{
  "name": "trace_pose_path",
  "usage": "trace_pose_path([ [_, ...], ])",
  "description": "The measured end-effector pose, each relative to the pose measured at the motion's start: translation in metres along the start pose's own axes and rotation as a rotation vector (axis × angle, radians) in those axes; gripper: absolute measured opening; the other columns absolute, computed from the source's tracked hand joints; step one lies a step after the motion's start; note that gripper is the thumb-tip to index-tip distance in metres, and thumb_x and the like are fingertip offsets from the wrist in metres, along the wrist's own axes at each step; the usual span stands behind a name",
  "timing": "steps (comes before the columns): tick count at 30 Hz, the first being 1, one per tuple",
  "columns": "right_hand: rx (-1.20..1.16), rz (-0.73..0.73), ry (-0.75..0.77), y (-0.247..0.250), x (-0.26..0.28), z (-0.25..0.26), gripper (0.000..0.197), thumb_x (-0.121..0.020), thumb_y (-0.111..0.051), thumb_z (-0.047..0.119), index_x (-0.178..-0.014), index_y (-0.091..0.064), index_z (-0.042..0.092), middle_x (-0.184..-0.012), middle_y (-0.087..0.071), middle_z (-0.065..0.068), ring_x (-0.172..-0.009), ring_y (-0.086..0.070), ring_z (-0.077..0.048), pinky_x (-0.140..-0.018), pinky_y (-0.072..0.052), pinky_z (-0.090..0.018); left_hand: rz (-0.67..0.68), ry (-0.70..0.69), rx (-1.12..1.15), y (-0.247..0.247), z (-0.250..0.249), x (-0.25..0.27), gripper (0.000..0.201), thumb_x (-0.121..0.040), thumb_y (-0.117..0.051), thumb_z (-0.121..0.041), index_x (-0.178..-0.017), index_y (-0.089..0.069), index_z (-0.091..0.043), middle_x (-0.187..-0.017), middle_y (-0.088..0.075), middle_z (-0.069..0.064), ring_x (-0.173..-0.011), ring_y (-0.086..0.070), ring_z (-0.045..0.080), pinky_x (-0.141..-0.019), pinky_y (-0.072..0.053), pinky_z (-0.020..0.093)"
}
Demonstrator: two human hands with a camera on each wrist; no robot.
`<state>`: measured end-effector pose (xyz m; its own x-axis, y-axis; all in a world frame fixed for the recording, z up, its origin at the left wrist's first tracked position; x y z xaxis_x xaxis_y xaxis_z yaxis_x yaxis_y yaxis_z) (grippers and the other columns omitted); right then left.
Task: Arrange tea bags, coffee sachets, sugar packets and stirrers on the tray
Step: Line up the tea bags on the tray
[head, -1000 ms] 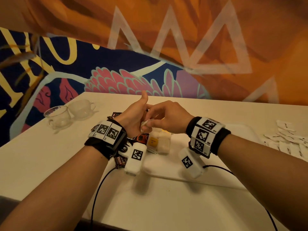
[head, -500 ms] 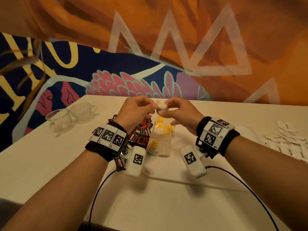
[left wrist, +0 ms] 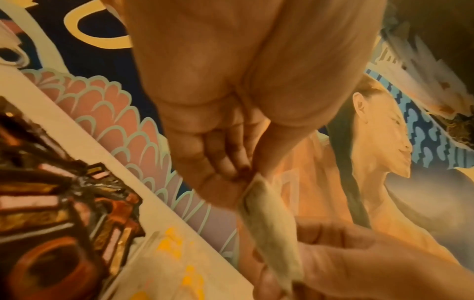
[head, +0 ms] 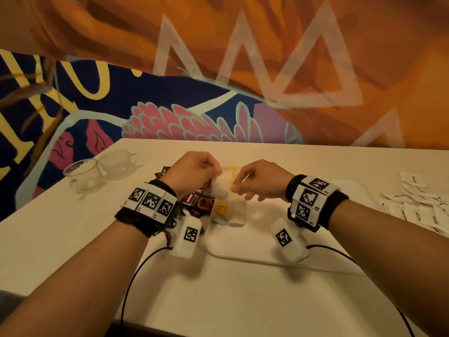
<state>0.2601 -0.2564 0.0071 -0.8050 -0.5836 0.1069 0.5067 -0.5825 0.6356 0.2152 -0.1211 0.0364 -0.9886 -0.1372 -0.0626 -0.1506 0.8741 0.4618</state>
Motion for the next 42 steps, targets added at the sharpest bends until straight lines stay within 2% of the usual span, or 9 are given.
trace_pose_path([
  [4, 0.136, 0.029, -0.053, -0.005, -0.001, -0.016, 0.018, -0.080, -0.074, 0.035, -0.088, -0.069, 0.020, -0.083, -0.075, -0.001, -0.075, -0.070, -0.011, -0.055, -0.052, -0.022, 0.208, 0.232, -0.024, -0.029, 0.032, 0.015, 0.012, -0.093, -0.055, 0.000, -0.083, -0.060, -0.002, -0.073, -0.061, 0.009, -0.054, -0.063, 0.012, -0.054, -0.057, 0.026],
  [9, 0.207, 0.064, -0.086, -0.012, -0.001, -0.024, 0.022, -0.081, -0.072, 0.039, -0.092, -0.069, 0.020, -0.089, -0.074, -0.002, -0.081, -0.071, -0.012, -0.056, -0.052, -0.022, 0.254, 0.301, -0.129, -0.050, 0.053, 0.018, 0.011, -0.092, -0.058, -0.002, -0.081, -0.061, -0.004, -0.083, -0.066, 0.014, -0.079, -0.071, 0.033, -0.081, -0.057, 0.047],
  [13, 0.257, 0.076, -0.104, -0.015, 0.001, -0.032, 0.022, -0.081, -0.072, 0.039, -0.092, -0.069, 0.020, -0.085, -0.074, 0.000, -0.078, -0.070, -0.010, -0.059, -0.054, -0.023, 0.232, 0.272, -0.210, -0.052, 0.054, 0.016, 0.012, -0.092, -0.058, -0.003, -0.081, -0.062, -0.007, -0.078, -0.069, 0.010, -0.075, -0.072, 0.031, -0.077, -0.058, 0.047],
  [16, 0.287, 0.072, -0.114, -0.015, 0.003, -0.035, 0.024, -0.081, -0.073, 0.039, -0.094, -0.069, 0.019, -0.075, -0.071, 0.003, -0.068, -0.066, -0.008, -0.057, -0.050, -0.021, 0.169, 0.216, -0.342, -0.045, 0.052, 0.012, 0.007, -0.089, -0.062, -0.005, -0.083, -0.064, -0.007, -0.073, -0.069, 0.005, -0.059, -0.070, 0.019, -0.059, -0.059, 0.031],
  [19, 0.342, 0.085, -0.108, -0.017, 0.003, -0.037, 0.024, -0.080, -0.074, 0.037, -0.094, -0.070, 0.018, -0.072, -0.071, 0.005, -0.069, -0.067, -0.009, -0.055, -0.046, -0.020, 0.136, 0.162, -0.474, -0.042, 0.049, 0.011, 0.004, -0.088, -0.064, -0.010, -0.084, -0.065, -0.010, -0.070, -0.067, 0.000, -0.049, -0.063, 0.010, -0.044, -0.048, 0.018],
  [24, 0.441, 0.098, -0.077, -0.021, 0.005, -0.030, 0.019, -0.080, -0.074, 0.032, -0.093, -0.072, 0.017, -0.079, -0.069, 0.005, -0.085, -0.065, -0.013, -0.071, -0.050, -0.024, 0.082, 0.026, -0.687, -0.032, 0.035, 0.014, 0.008, -0.082, -0.070, -0.020, -0.084, -0.062, -0.019, -0.081, -0.058, -0.008, -0.075, -0.055, 0.011, -0.057, -0.038, 0.019],
  [30, 0.451, 0.233, -0.065, -0.038, 0.006, -0.029, 0.009, -0.085, -0.068, 0.026, -0.090, -0.075, 0.023, -0.085, -0.074, 0.003, -0.075, -0.066, -0.010, -0.069, -0.055, -0.024, 0.296, 0.031, -0.878, -0.048, 0.040, 0.024, 0.011, -0.079, -0.071, -0.019, -0.089, -0.068, -0.018, -0.086, -0.060, -0.006, -0.084, -0.058, 0.014, -0.069, -0.050, 0.026],
  [37, 0.439, 0.301, -0.046, -0.050, 0.007, -0.022, 0.019, -0.087, -0.068, 0.028, -0.104, -0.071, 0.022, -0.102, -0.073, -0.003, -0.089, -0.070, -0.016, -0.062, -0.055, -0.021, 0.287, -0.014, -0.848, -0.055, 0.042, 0.022, 0.015, -0.079, -0.074, -0.024, -0.092, -0.067, -0.019, -0.079, -0.051, -0.012, -0.080, -0.051, 0.011, -0.063, -0.039, 0.023],
  [42, 0.472, 0.201, -0.009, -0.032, 0.010, -0.016, 0.019, -0.084, -0.070, 0.032, -0.102, -0.071, 0.024, -0.104, -0.068, 0.006, -0.097, -0.063, -0.015, -0.087, -0.053, -0.030, 0.197, 0.032, -0.743, -0.024, 0.039, 0.023, 0.010, -0.082, -0.071, -0.023, -0.087, -0.063, -0.022, -0.078, -0.056, -0.010, -0.068, -0.053, 0.007, -0.056, -0.042, 0.020],
])
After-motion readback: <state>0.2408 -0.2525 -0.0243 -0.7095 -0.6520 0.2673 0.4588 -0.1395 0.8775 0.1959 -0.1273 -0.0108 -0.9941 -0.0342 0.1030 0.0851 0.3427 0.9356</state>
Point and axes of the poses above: each hand's wrist, its own x-axis away from the middle knuckle, its own y-axis out of the back of the hand, z = x × y, the point moved 9 cm from there along -x, towards the middle knuckle
